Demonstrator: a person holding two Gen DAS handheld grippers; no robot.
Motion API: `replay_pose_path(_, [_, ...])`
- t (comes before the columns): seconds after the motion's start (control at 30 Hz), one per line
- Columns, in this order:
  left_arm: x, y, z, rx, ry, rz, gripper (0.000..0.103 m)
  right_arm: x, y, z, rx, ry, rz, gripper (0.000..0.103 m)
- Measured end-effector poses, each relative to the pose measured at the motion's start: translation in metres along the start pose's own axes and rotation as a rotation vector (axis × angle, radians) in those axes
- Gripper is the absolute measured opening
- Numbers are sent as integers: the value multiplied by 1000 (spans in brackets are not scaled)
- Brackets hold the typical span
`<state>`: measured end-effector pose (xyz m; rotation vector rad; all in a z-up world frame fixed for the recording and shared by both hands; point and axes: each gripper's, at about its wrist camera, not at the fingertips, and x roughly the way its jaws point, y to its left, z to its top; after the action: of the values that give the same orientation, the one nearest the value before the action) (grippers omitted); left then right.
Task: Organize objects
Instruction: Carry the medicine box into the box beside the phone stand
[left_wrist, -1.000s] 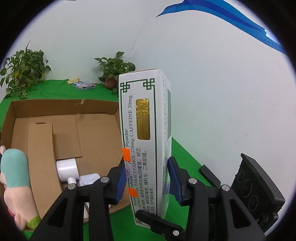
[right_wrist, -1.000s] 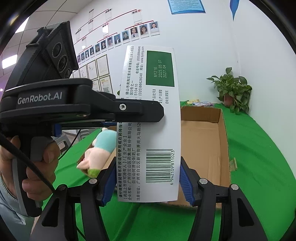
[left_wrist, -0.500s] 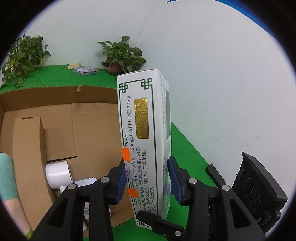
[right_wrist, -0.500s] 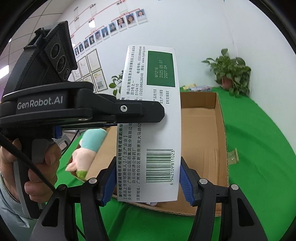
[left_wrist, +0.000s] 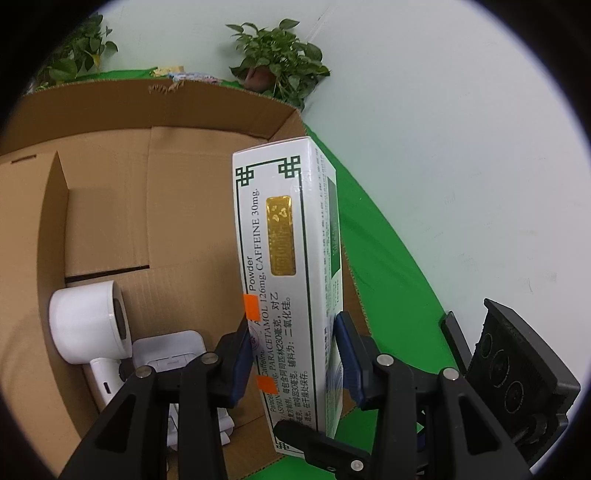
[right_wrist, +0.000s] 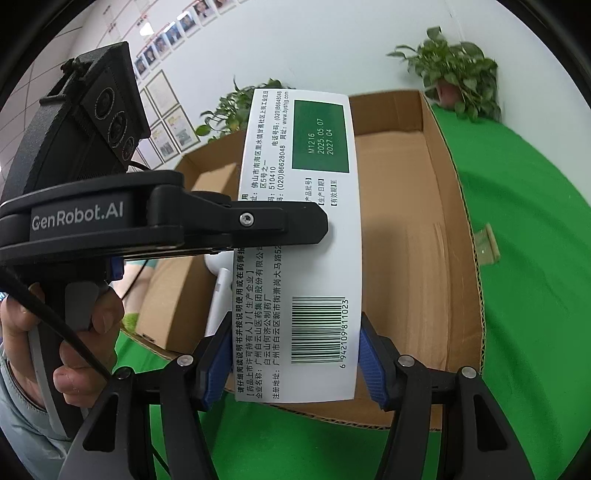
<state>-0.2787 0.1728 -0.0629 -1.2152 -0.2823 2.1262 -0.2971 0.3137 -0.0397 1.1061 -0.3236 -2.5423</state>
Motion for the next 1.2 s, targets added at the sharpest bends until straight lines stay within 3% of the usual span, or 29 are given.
replay_pose_path(0.43, [38,10,1,-25,79,35,43,38,-35,1,48,85,-28,58])
replay_pose_path(0.83, [52,27,-2,-65,128,29,44,64,-41,7,49,135,-99,59])
replay_pose_path(1.2, [58,34,-8,-84,155,48,47,77,-49,11,100,146,-85,60])
